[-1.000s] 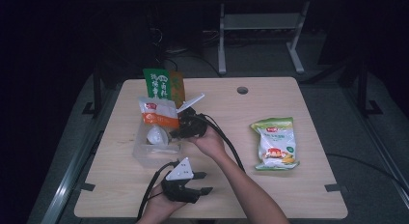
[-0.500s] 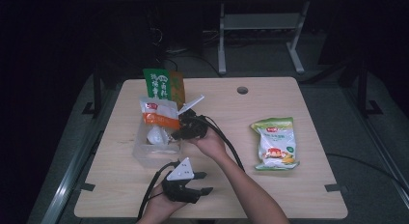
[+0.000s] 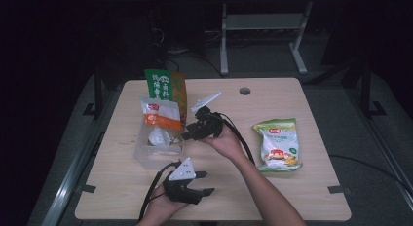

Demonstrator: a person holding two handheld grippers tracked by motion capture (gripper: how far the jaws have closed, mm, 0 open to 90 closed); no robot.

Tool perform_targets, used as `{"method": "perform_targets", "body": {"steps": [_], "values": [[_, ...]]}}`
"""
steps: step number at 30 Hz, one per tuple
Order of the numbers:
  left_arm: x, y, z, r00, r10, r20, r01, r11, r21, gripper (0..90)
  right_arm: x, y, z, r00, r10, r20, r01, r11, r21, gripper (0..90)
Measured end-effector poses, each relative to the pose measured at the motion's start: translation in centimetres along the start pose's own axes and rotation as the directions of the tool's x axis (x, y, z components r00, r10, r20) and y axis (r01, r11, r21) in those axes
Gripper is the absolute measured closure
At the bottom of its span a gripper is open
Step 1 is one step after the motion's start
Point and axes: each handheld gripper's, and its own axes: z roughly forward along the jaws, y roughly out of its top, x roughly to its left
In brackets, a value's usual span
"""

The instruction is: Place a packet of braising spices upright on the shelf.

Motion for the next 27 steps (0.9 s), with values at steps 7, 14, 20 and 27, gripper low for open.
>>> {"method": "perform_targets", "body": {"steps": [7, 14, 20, 27], "values": [[0.1, 0.0, 0.0, 0.9999, -0.01, -0.003, 0.01, 0.9999, 0.001, 39.1, -0.6, -1.1, -2.2, 0.9995, 0.027, 0.018, -0.027, 1.0, -0.008, 44.3], [0.2, 0.0, 0.1, 1.0, -0.007, -0.007, 0.007, 0.9999, 0.01, 37.7, -1.3, -2.6, -4.1, 0.9981, 0.05, 0.037, -0.05, 0.999, -0.016, 40.3], [0.2, 0.0, 0.1, 0.9999, -0.01, -0.007, 0.01, 0.9999, 0.007, 37.5, -1.8, -3.7, -5.7, 0.9954, 0.074, 0.06, -0.073, 0.997, -0.023, 37.2], [0.1, 0.0, 0.2, 0.9998, -0.019, -0.001, 0.019, 0.9998, 0.003, 37.6, -2.3, -5.2, -7.5, 0.9923, 0.098, 0.076, -0.097, 0.995, -0.016, 35.8]]}}
